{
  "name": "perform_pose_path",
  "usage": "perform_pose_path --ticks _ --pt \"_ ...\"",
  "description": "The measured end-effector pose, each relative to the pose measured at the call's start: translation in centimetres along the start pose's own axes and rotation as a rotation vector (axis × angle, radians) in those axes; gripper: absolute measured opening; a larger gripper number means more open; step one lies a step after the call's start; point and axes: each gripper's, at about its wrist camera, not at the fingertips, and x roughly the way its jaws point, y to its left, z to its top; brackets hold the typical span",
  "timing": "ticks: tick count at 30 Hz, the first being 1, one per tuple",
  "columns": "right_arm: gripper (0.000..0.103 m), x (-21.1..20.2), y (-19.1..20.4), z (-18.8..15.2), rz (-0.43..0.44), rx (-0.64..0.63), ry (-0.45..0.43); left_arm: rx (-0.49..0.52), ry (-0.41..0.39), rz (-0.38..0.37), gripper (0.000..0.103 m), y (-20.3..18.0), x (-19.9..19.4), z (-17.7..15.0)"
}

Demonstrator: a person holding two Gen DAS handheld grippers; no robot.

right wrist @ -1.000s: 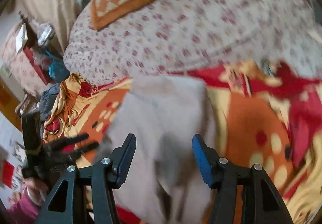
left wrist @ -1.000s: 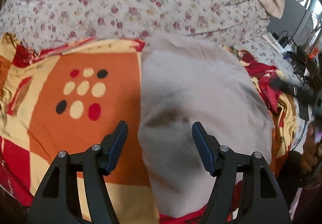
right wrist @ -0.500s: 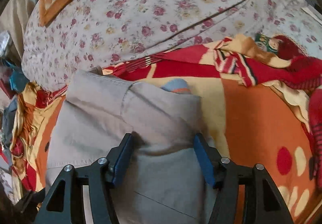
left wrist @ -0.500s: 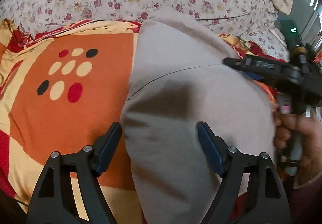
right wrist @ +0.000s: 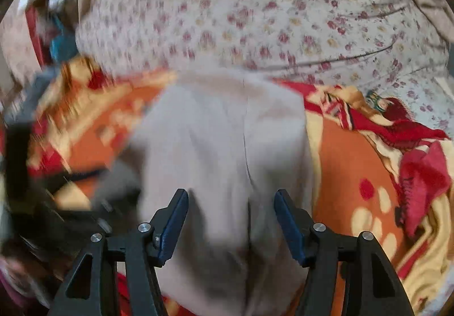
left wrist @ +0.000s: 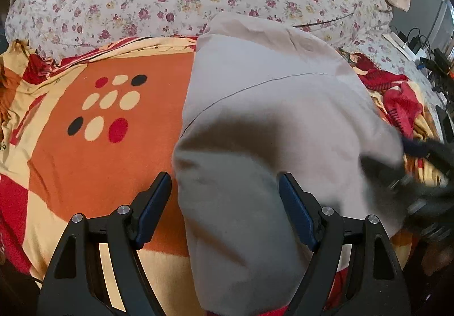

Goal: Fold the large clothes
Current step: 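Smooth the folded jacket bundle with both open tools and hold still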

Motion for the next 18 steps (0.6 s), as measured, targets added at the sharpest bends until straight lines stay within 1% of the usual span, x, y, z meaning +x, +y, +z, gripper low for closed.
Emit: perform_pose_path --ticks 2,4,7,12,14,15,16,18 --pt "0.061 1.5 -0.1 -2.1 -0.065 -0.032 0.044 0.004 0.002 0.002 0.079 -0.2 -0.1 -0.3" --pt "0.061 2.0 -1.0 -3.5 -0.044 0.017 0.065 0.008 0.000 0.004 0.079 -0.3 -0.3 -0.7" --pt "0.061 0.8 -1.6 -4.1 -0.043 0.037 0.065 0.017 -0.019 0.023 0.079 -0.4 -1.1 -1.2" --pt "0.063 -3.3 -1.3 -4.2 -0.022 0.075 -0.009 0.022 -0.076 0.036 0.079 -0.6 -3.7 -1.6" --pt "0.071 -4.9 -0.9 -3.8 -0.022 0.087 -0.054 0.030 -0.106 0.045 0.079 -0.7 -4.8 -1.6" --pt "0.079 -5.7 -0.6 -3.5 -0.025 0.097 -0.081 0.034 -0.123 0.052 0.079 -0.9 -5.4 -1.6" --pt "0.083 -6.3 -0.3 -3.3 -0.030 0.102 -0.104 0.037 -0.139 0.058 0.079 -0.9 -5.9 -1.5" --pt "0.083 -7.0 0.2 -2.8 -0.051 0.097 -0.131 0.037 -0.166 0.061 0.079 -0.9 -6.8 -1.3"
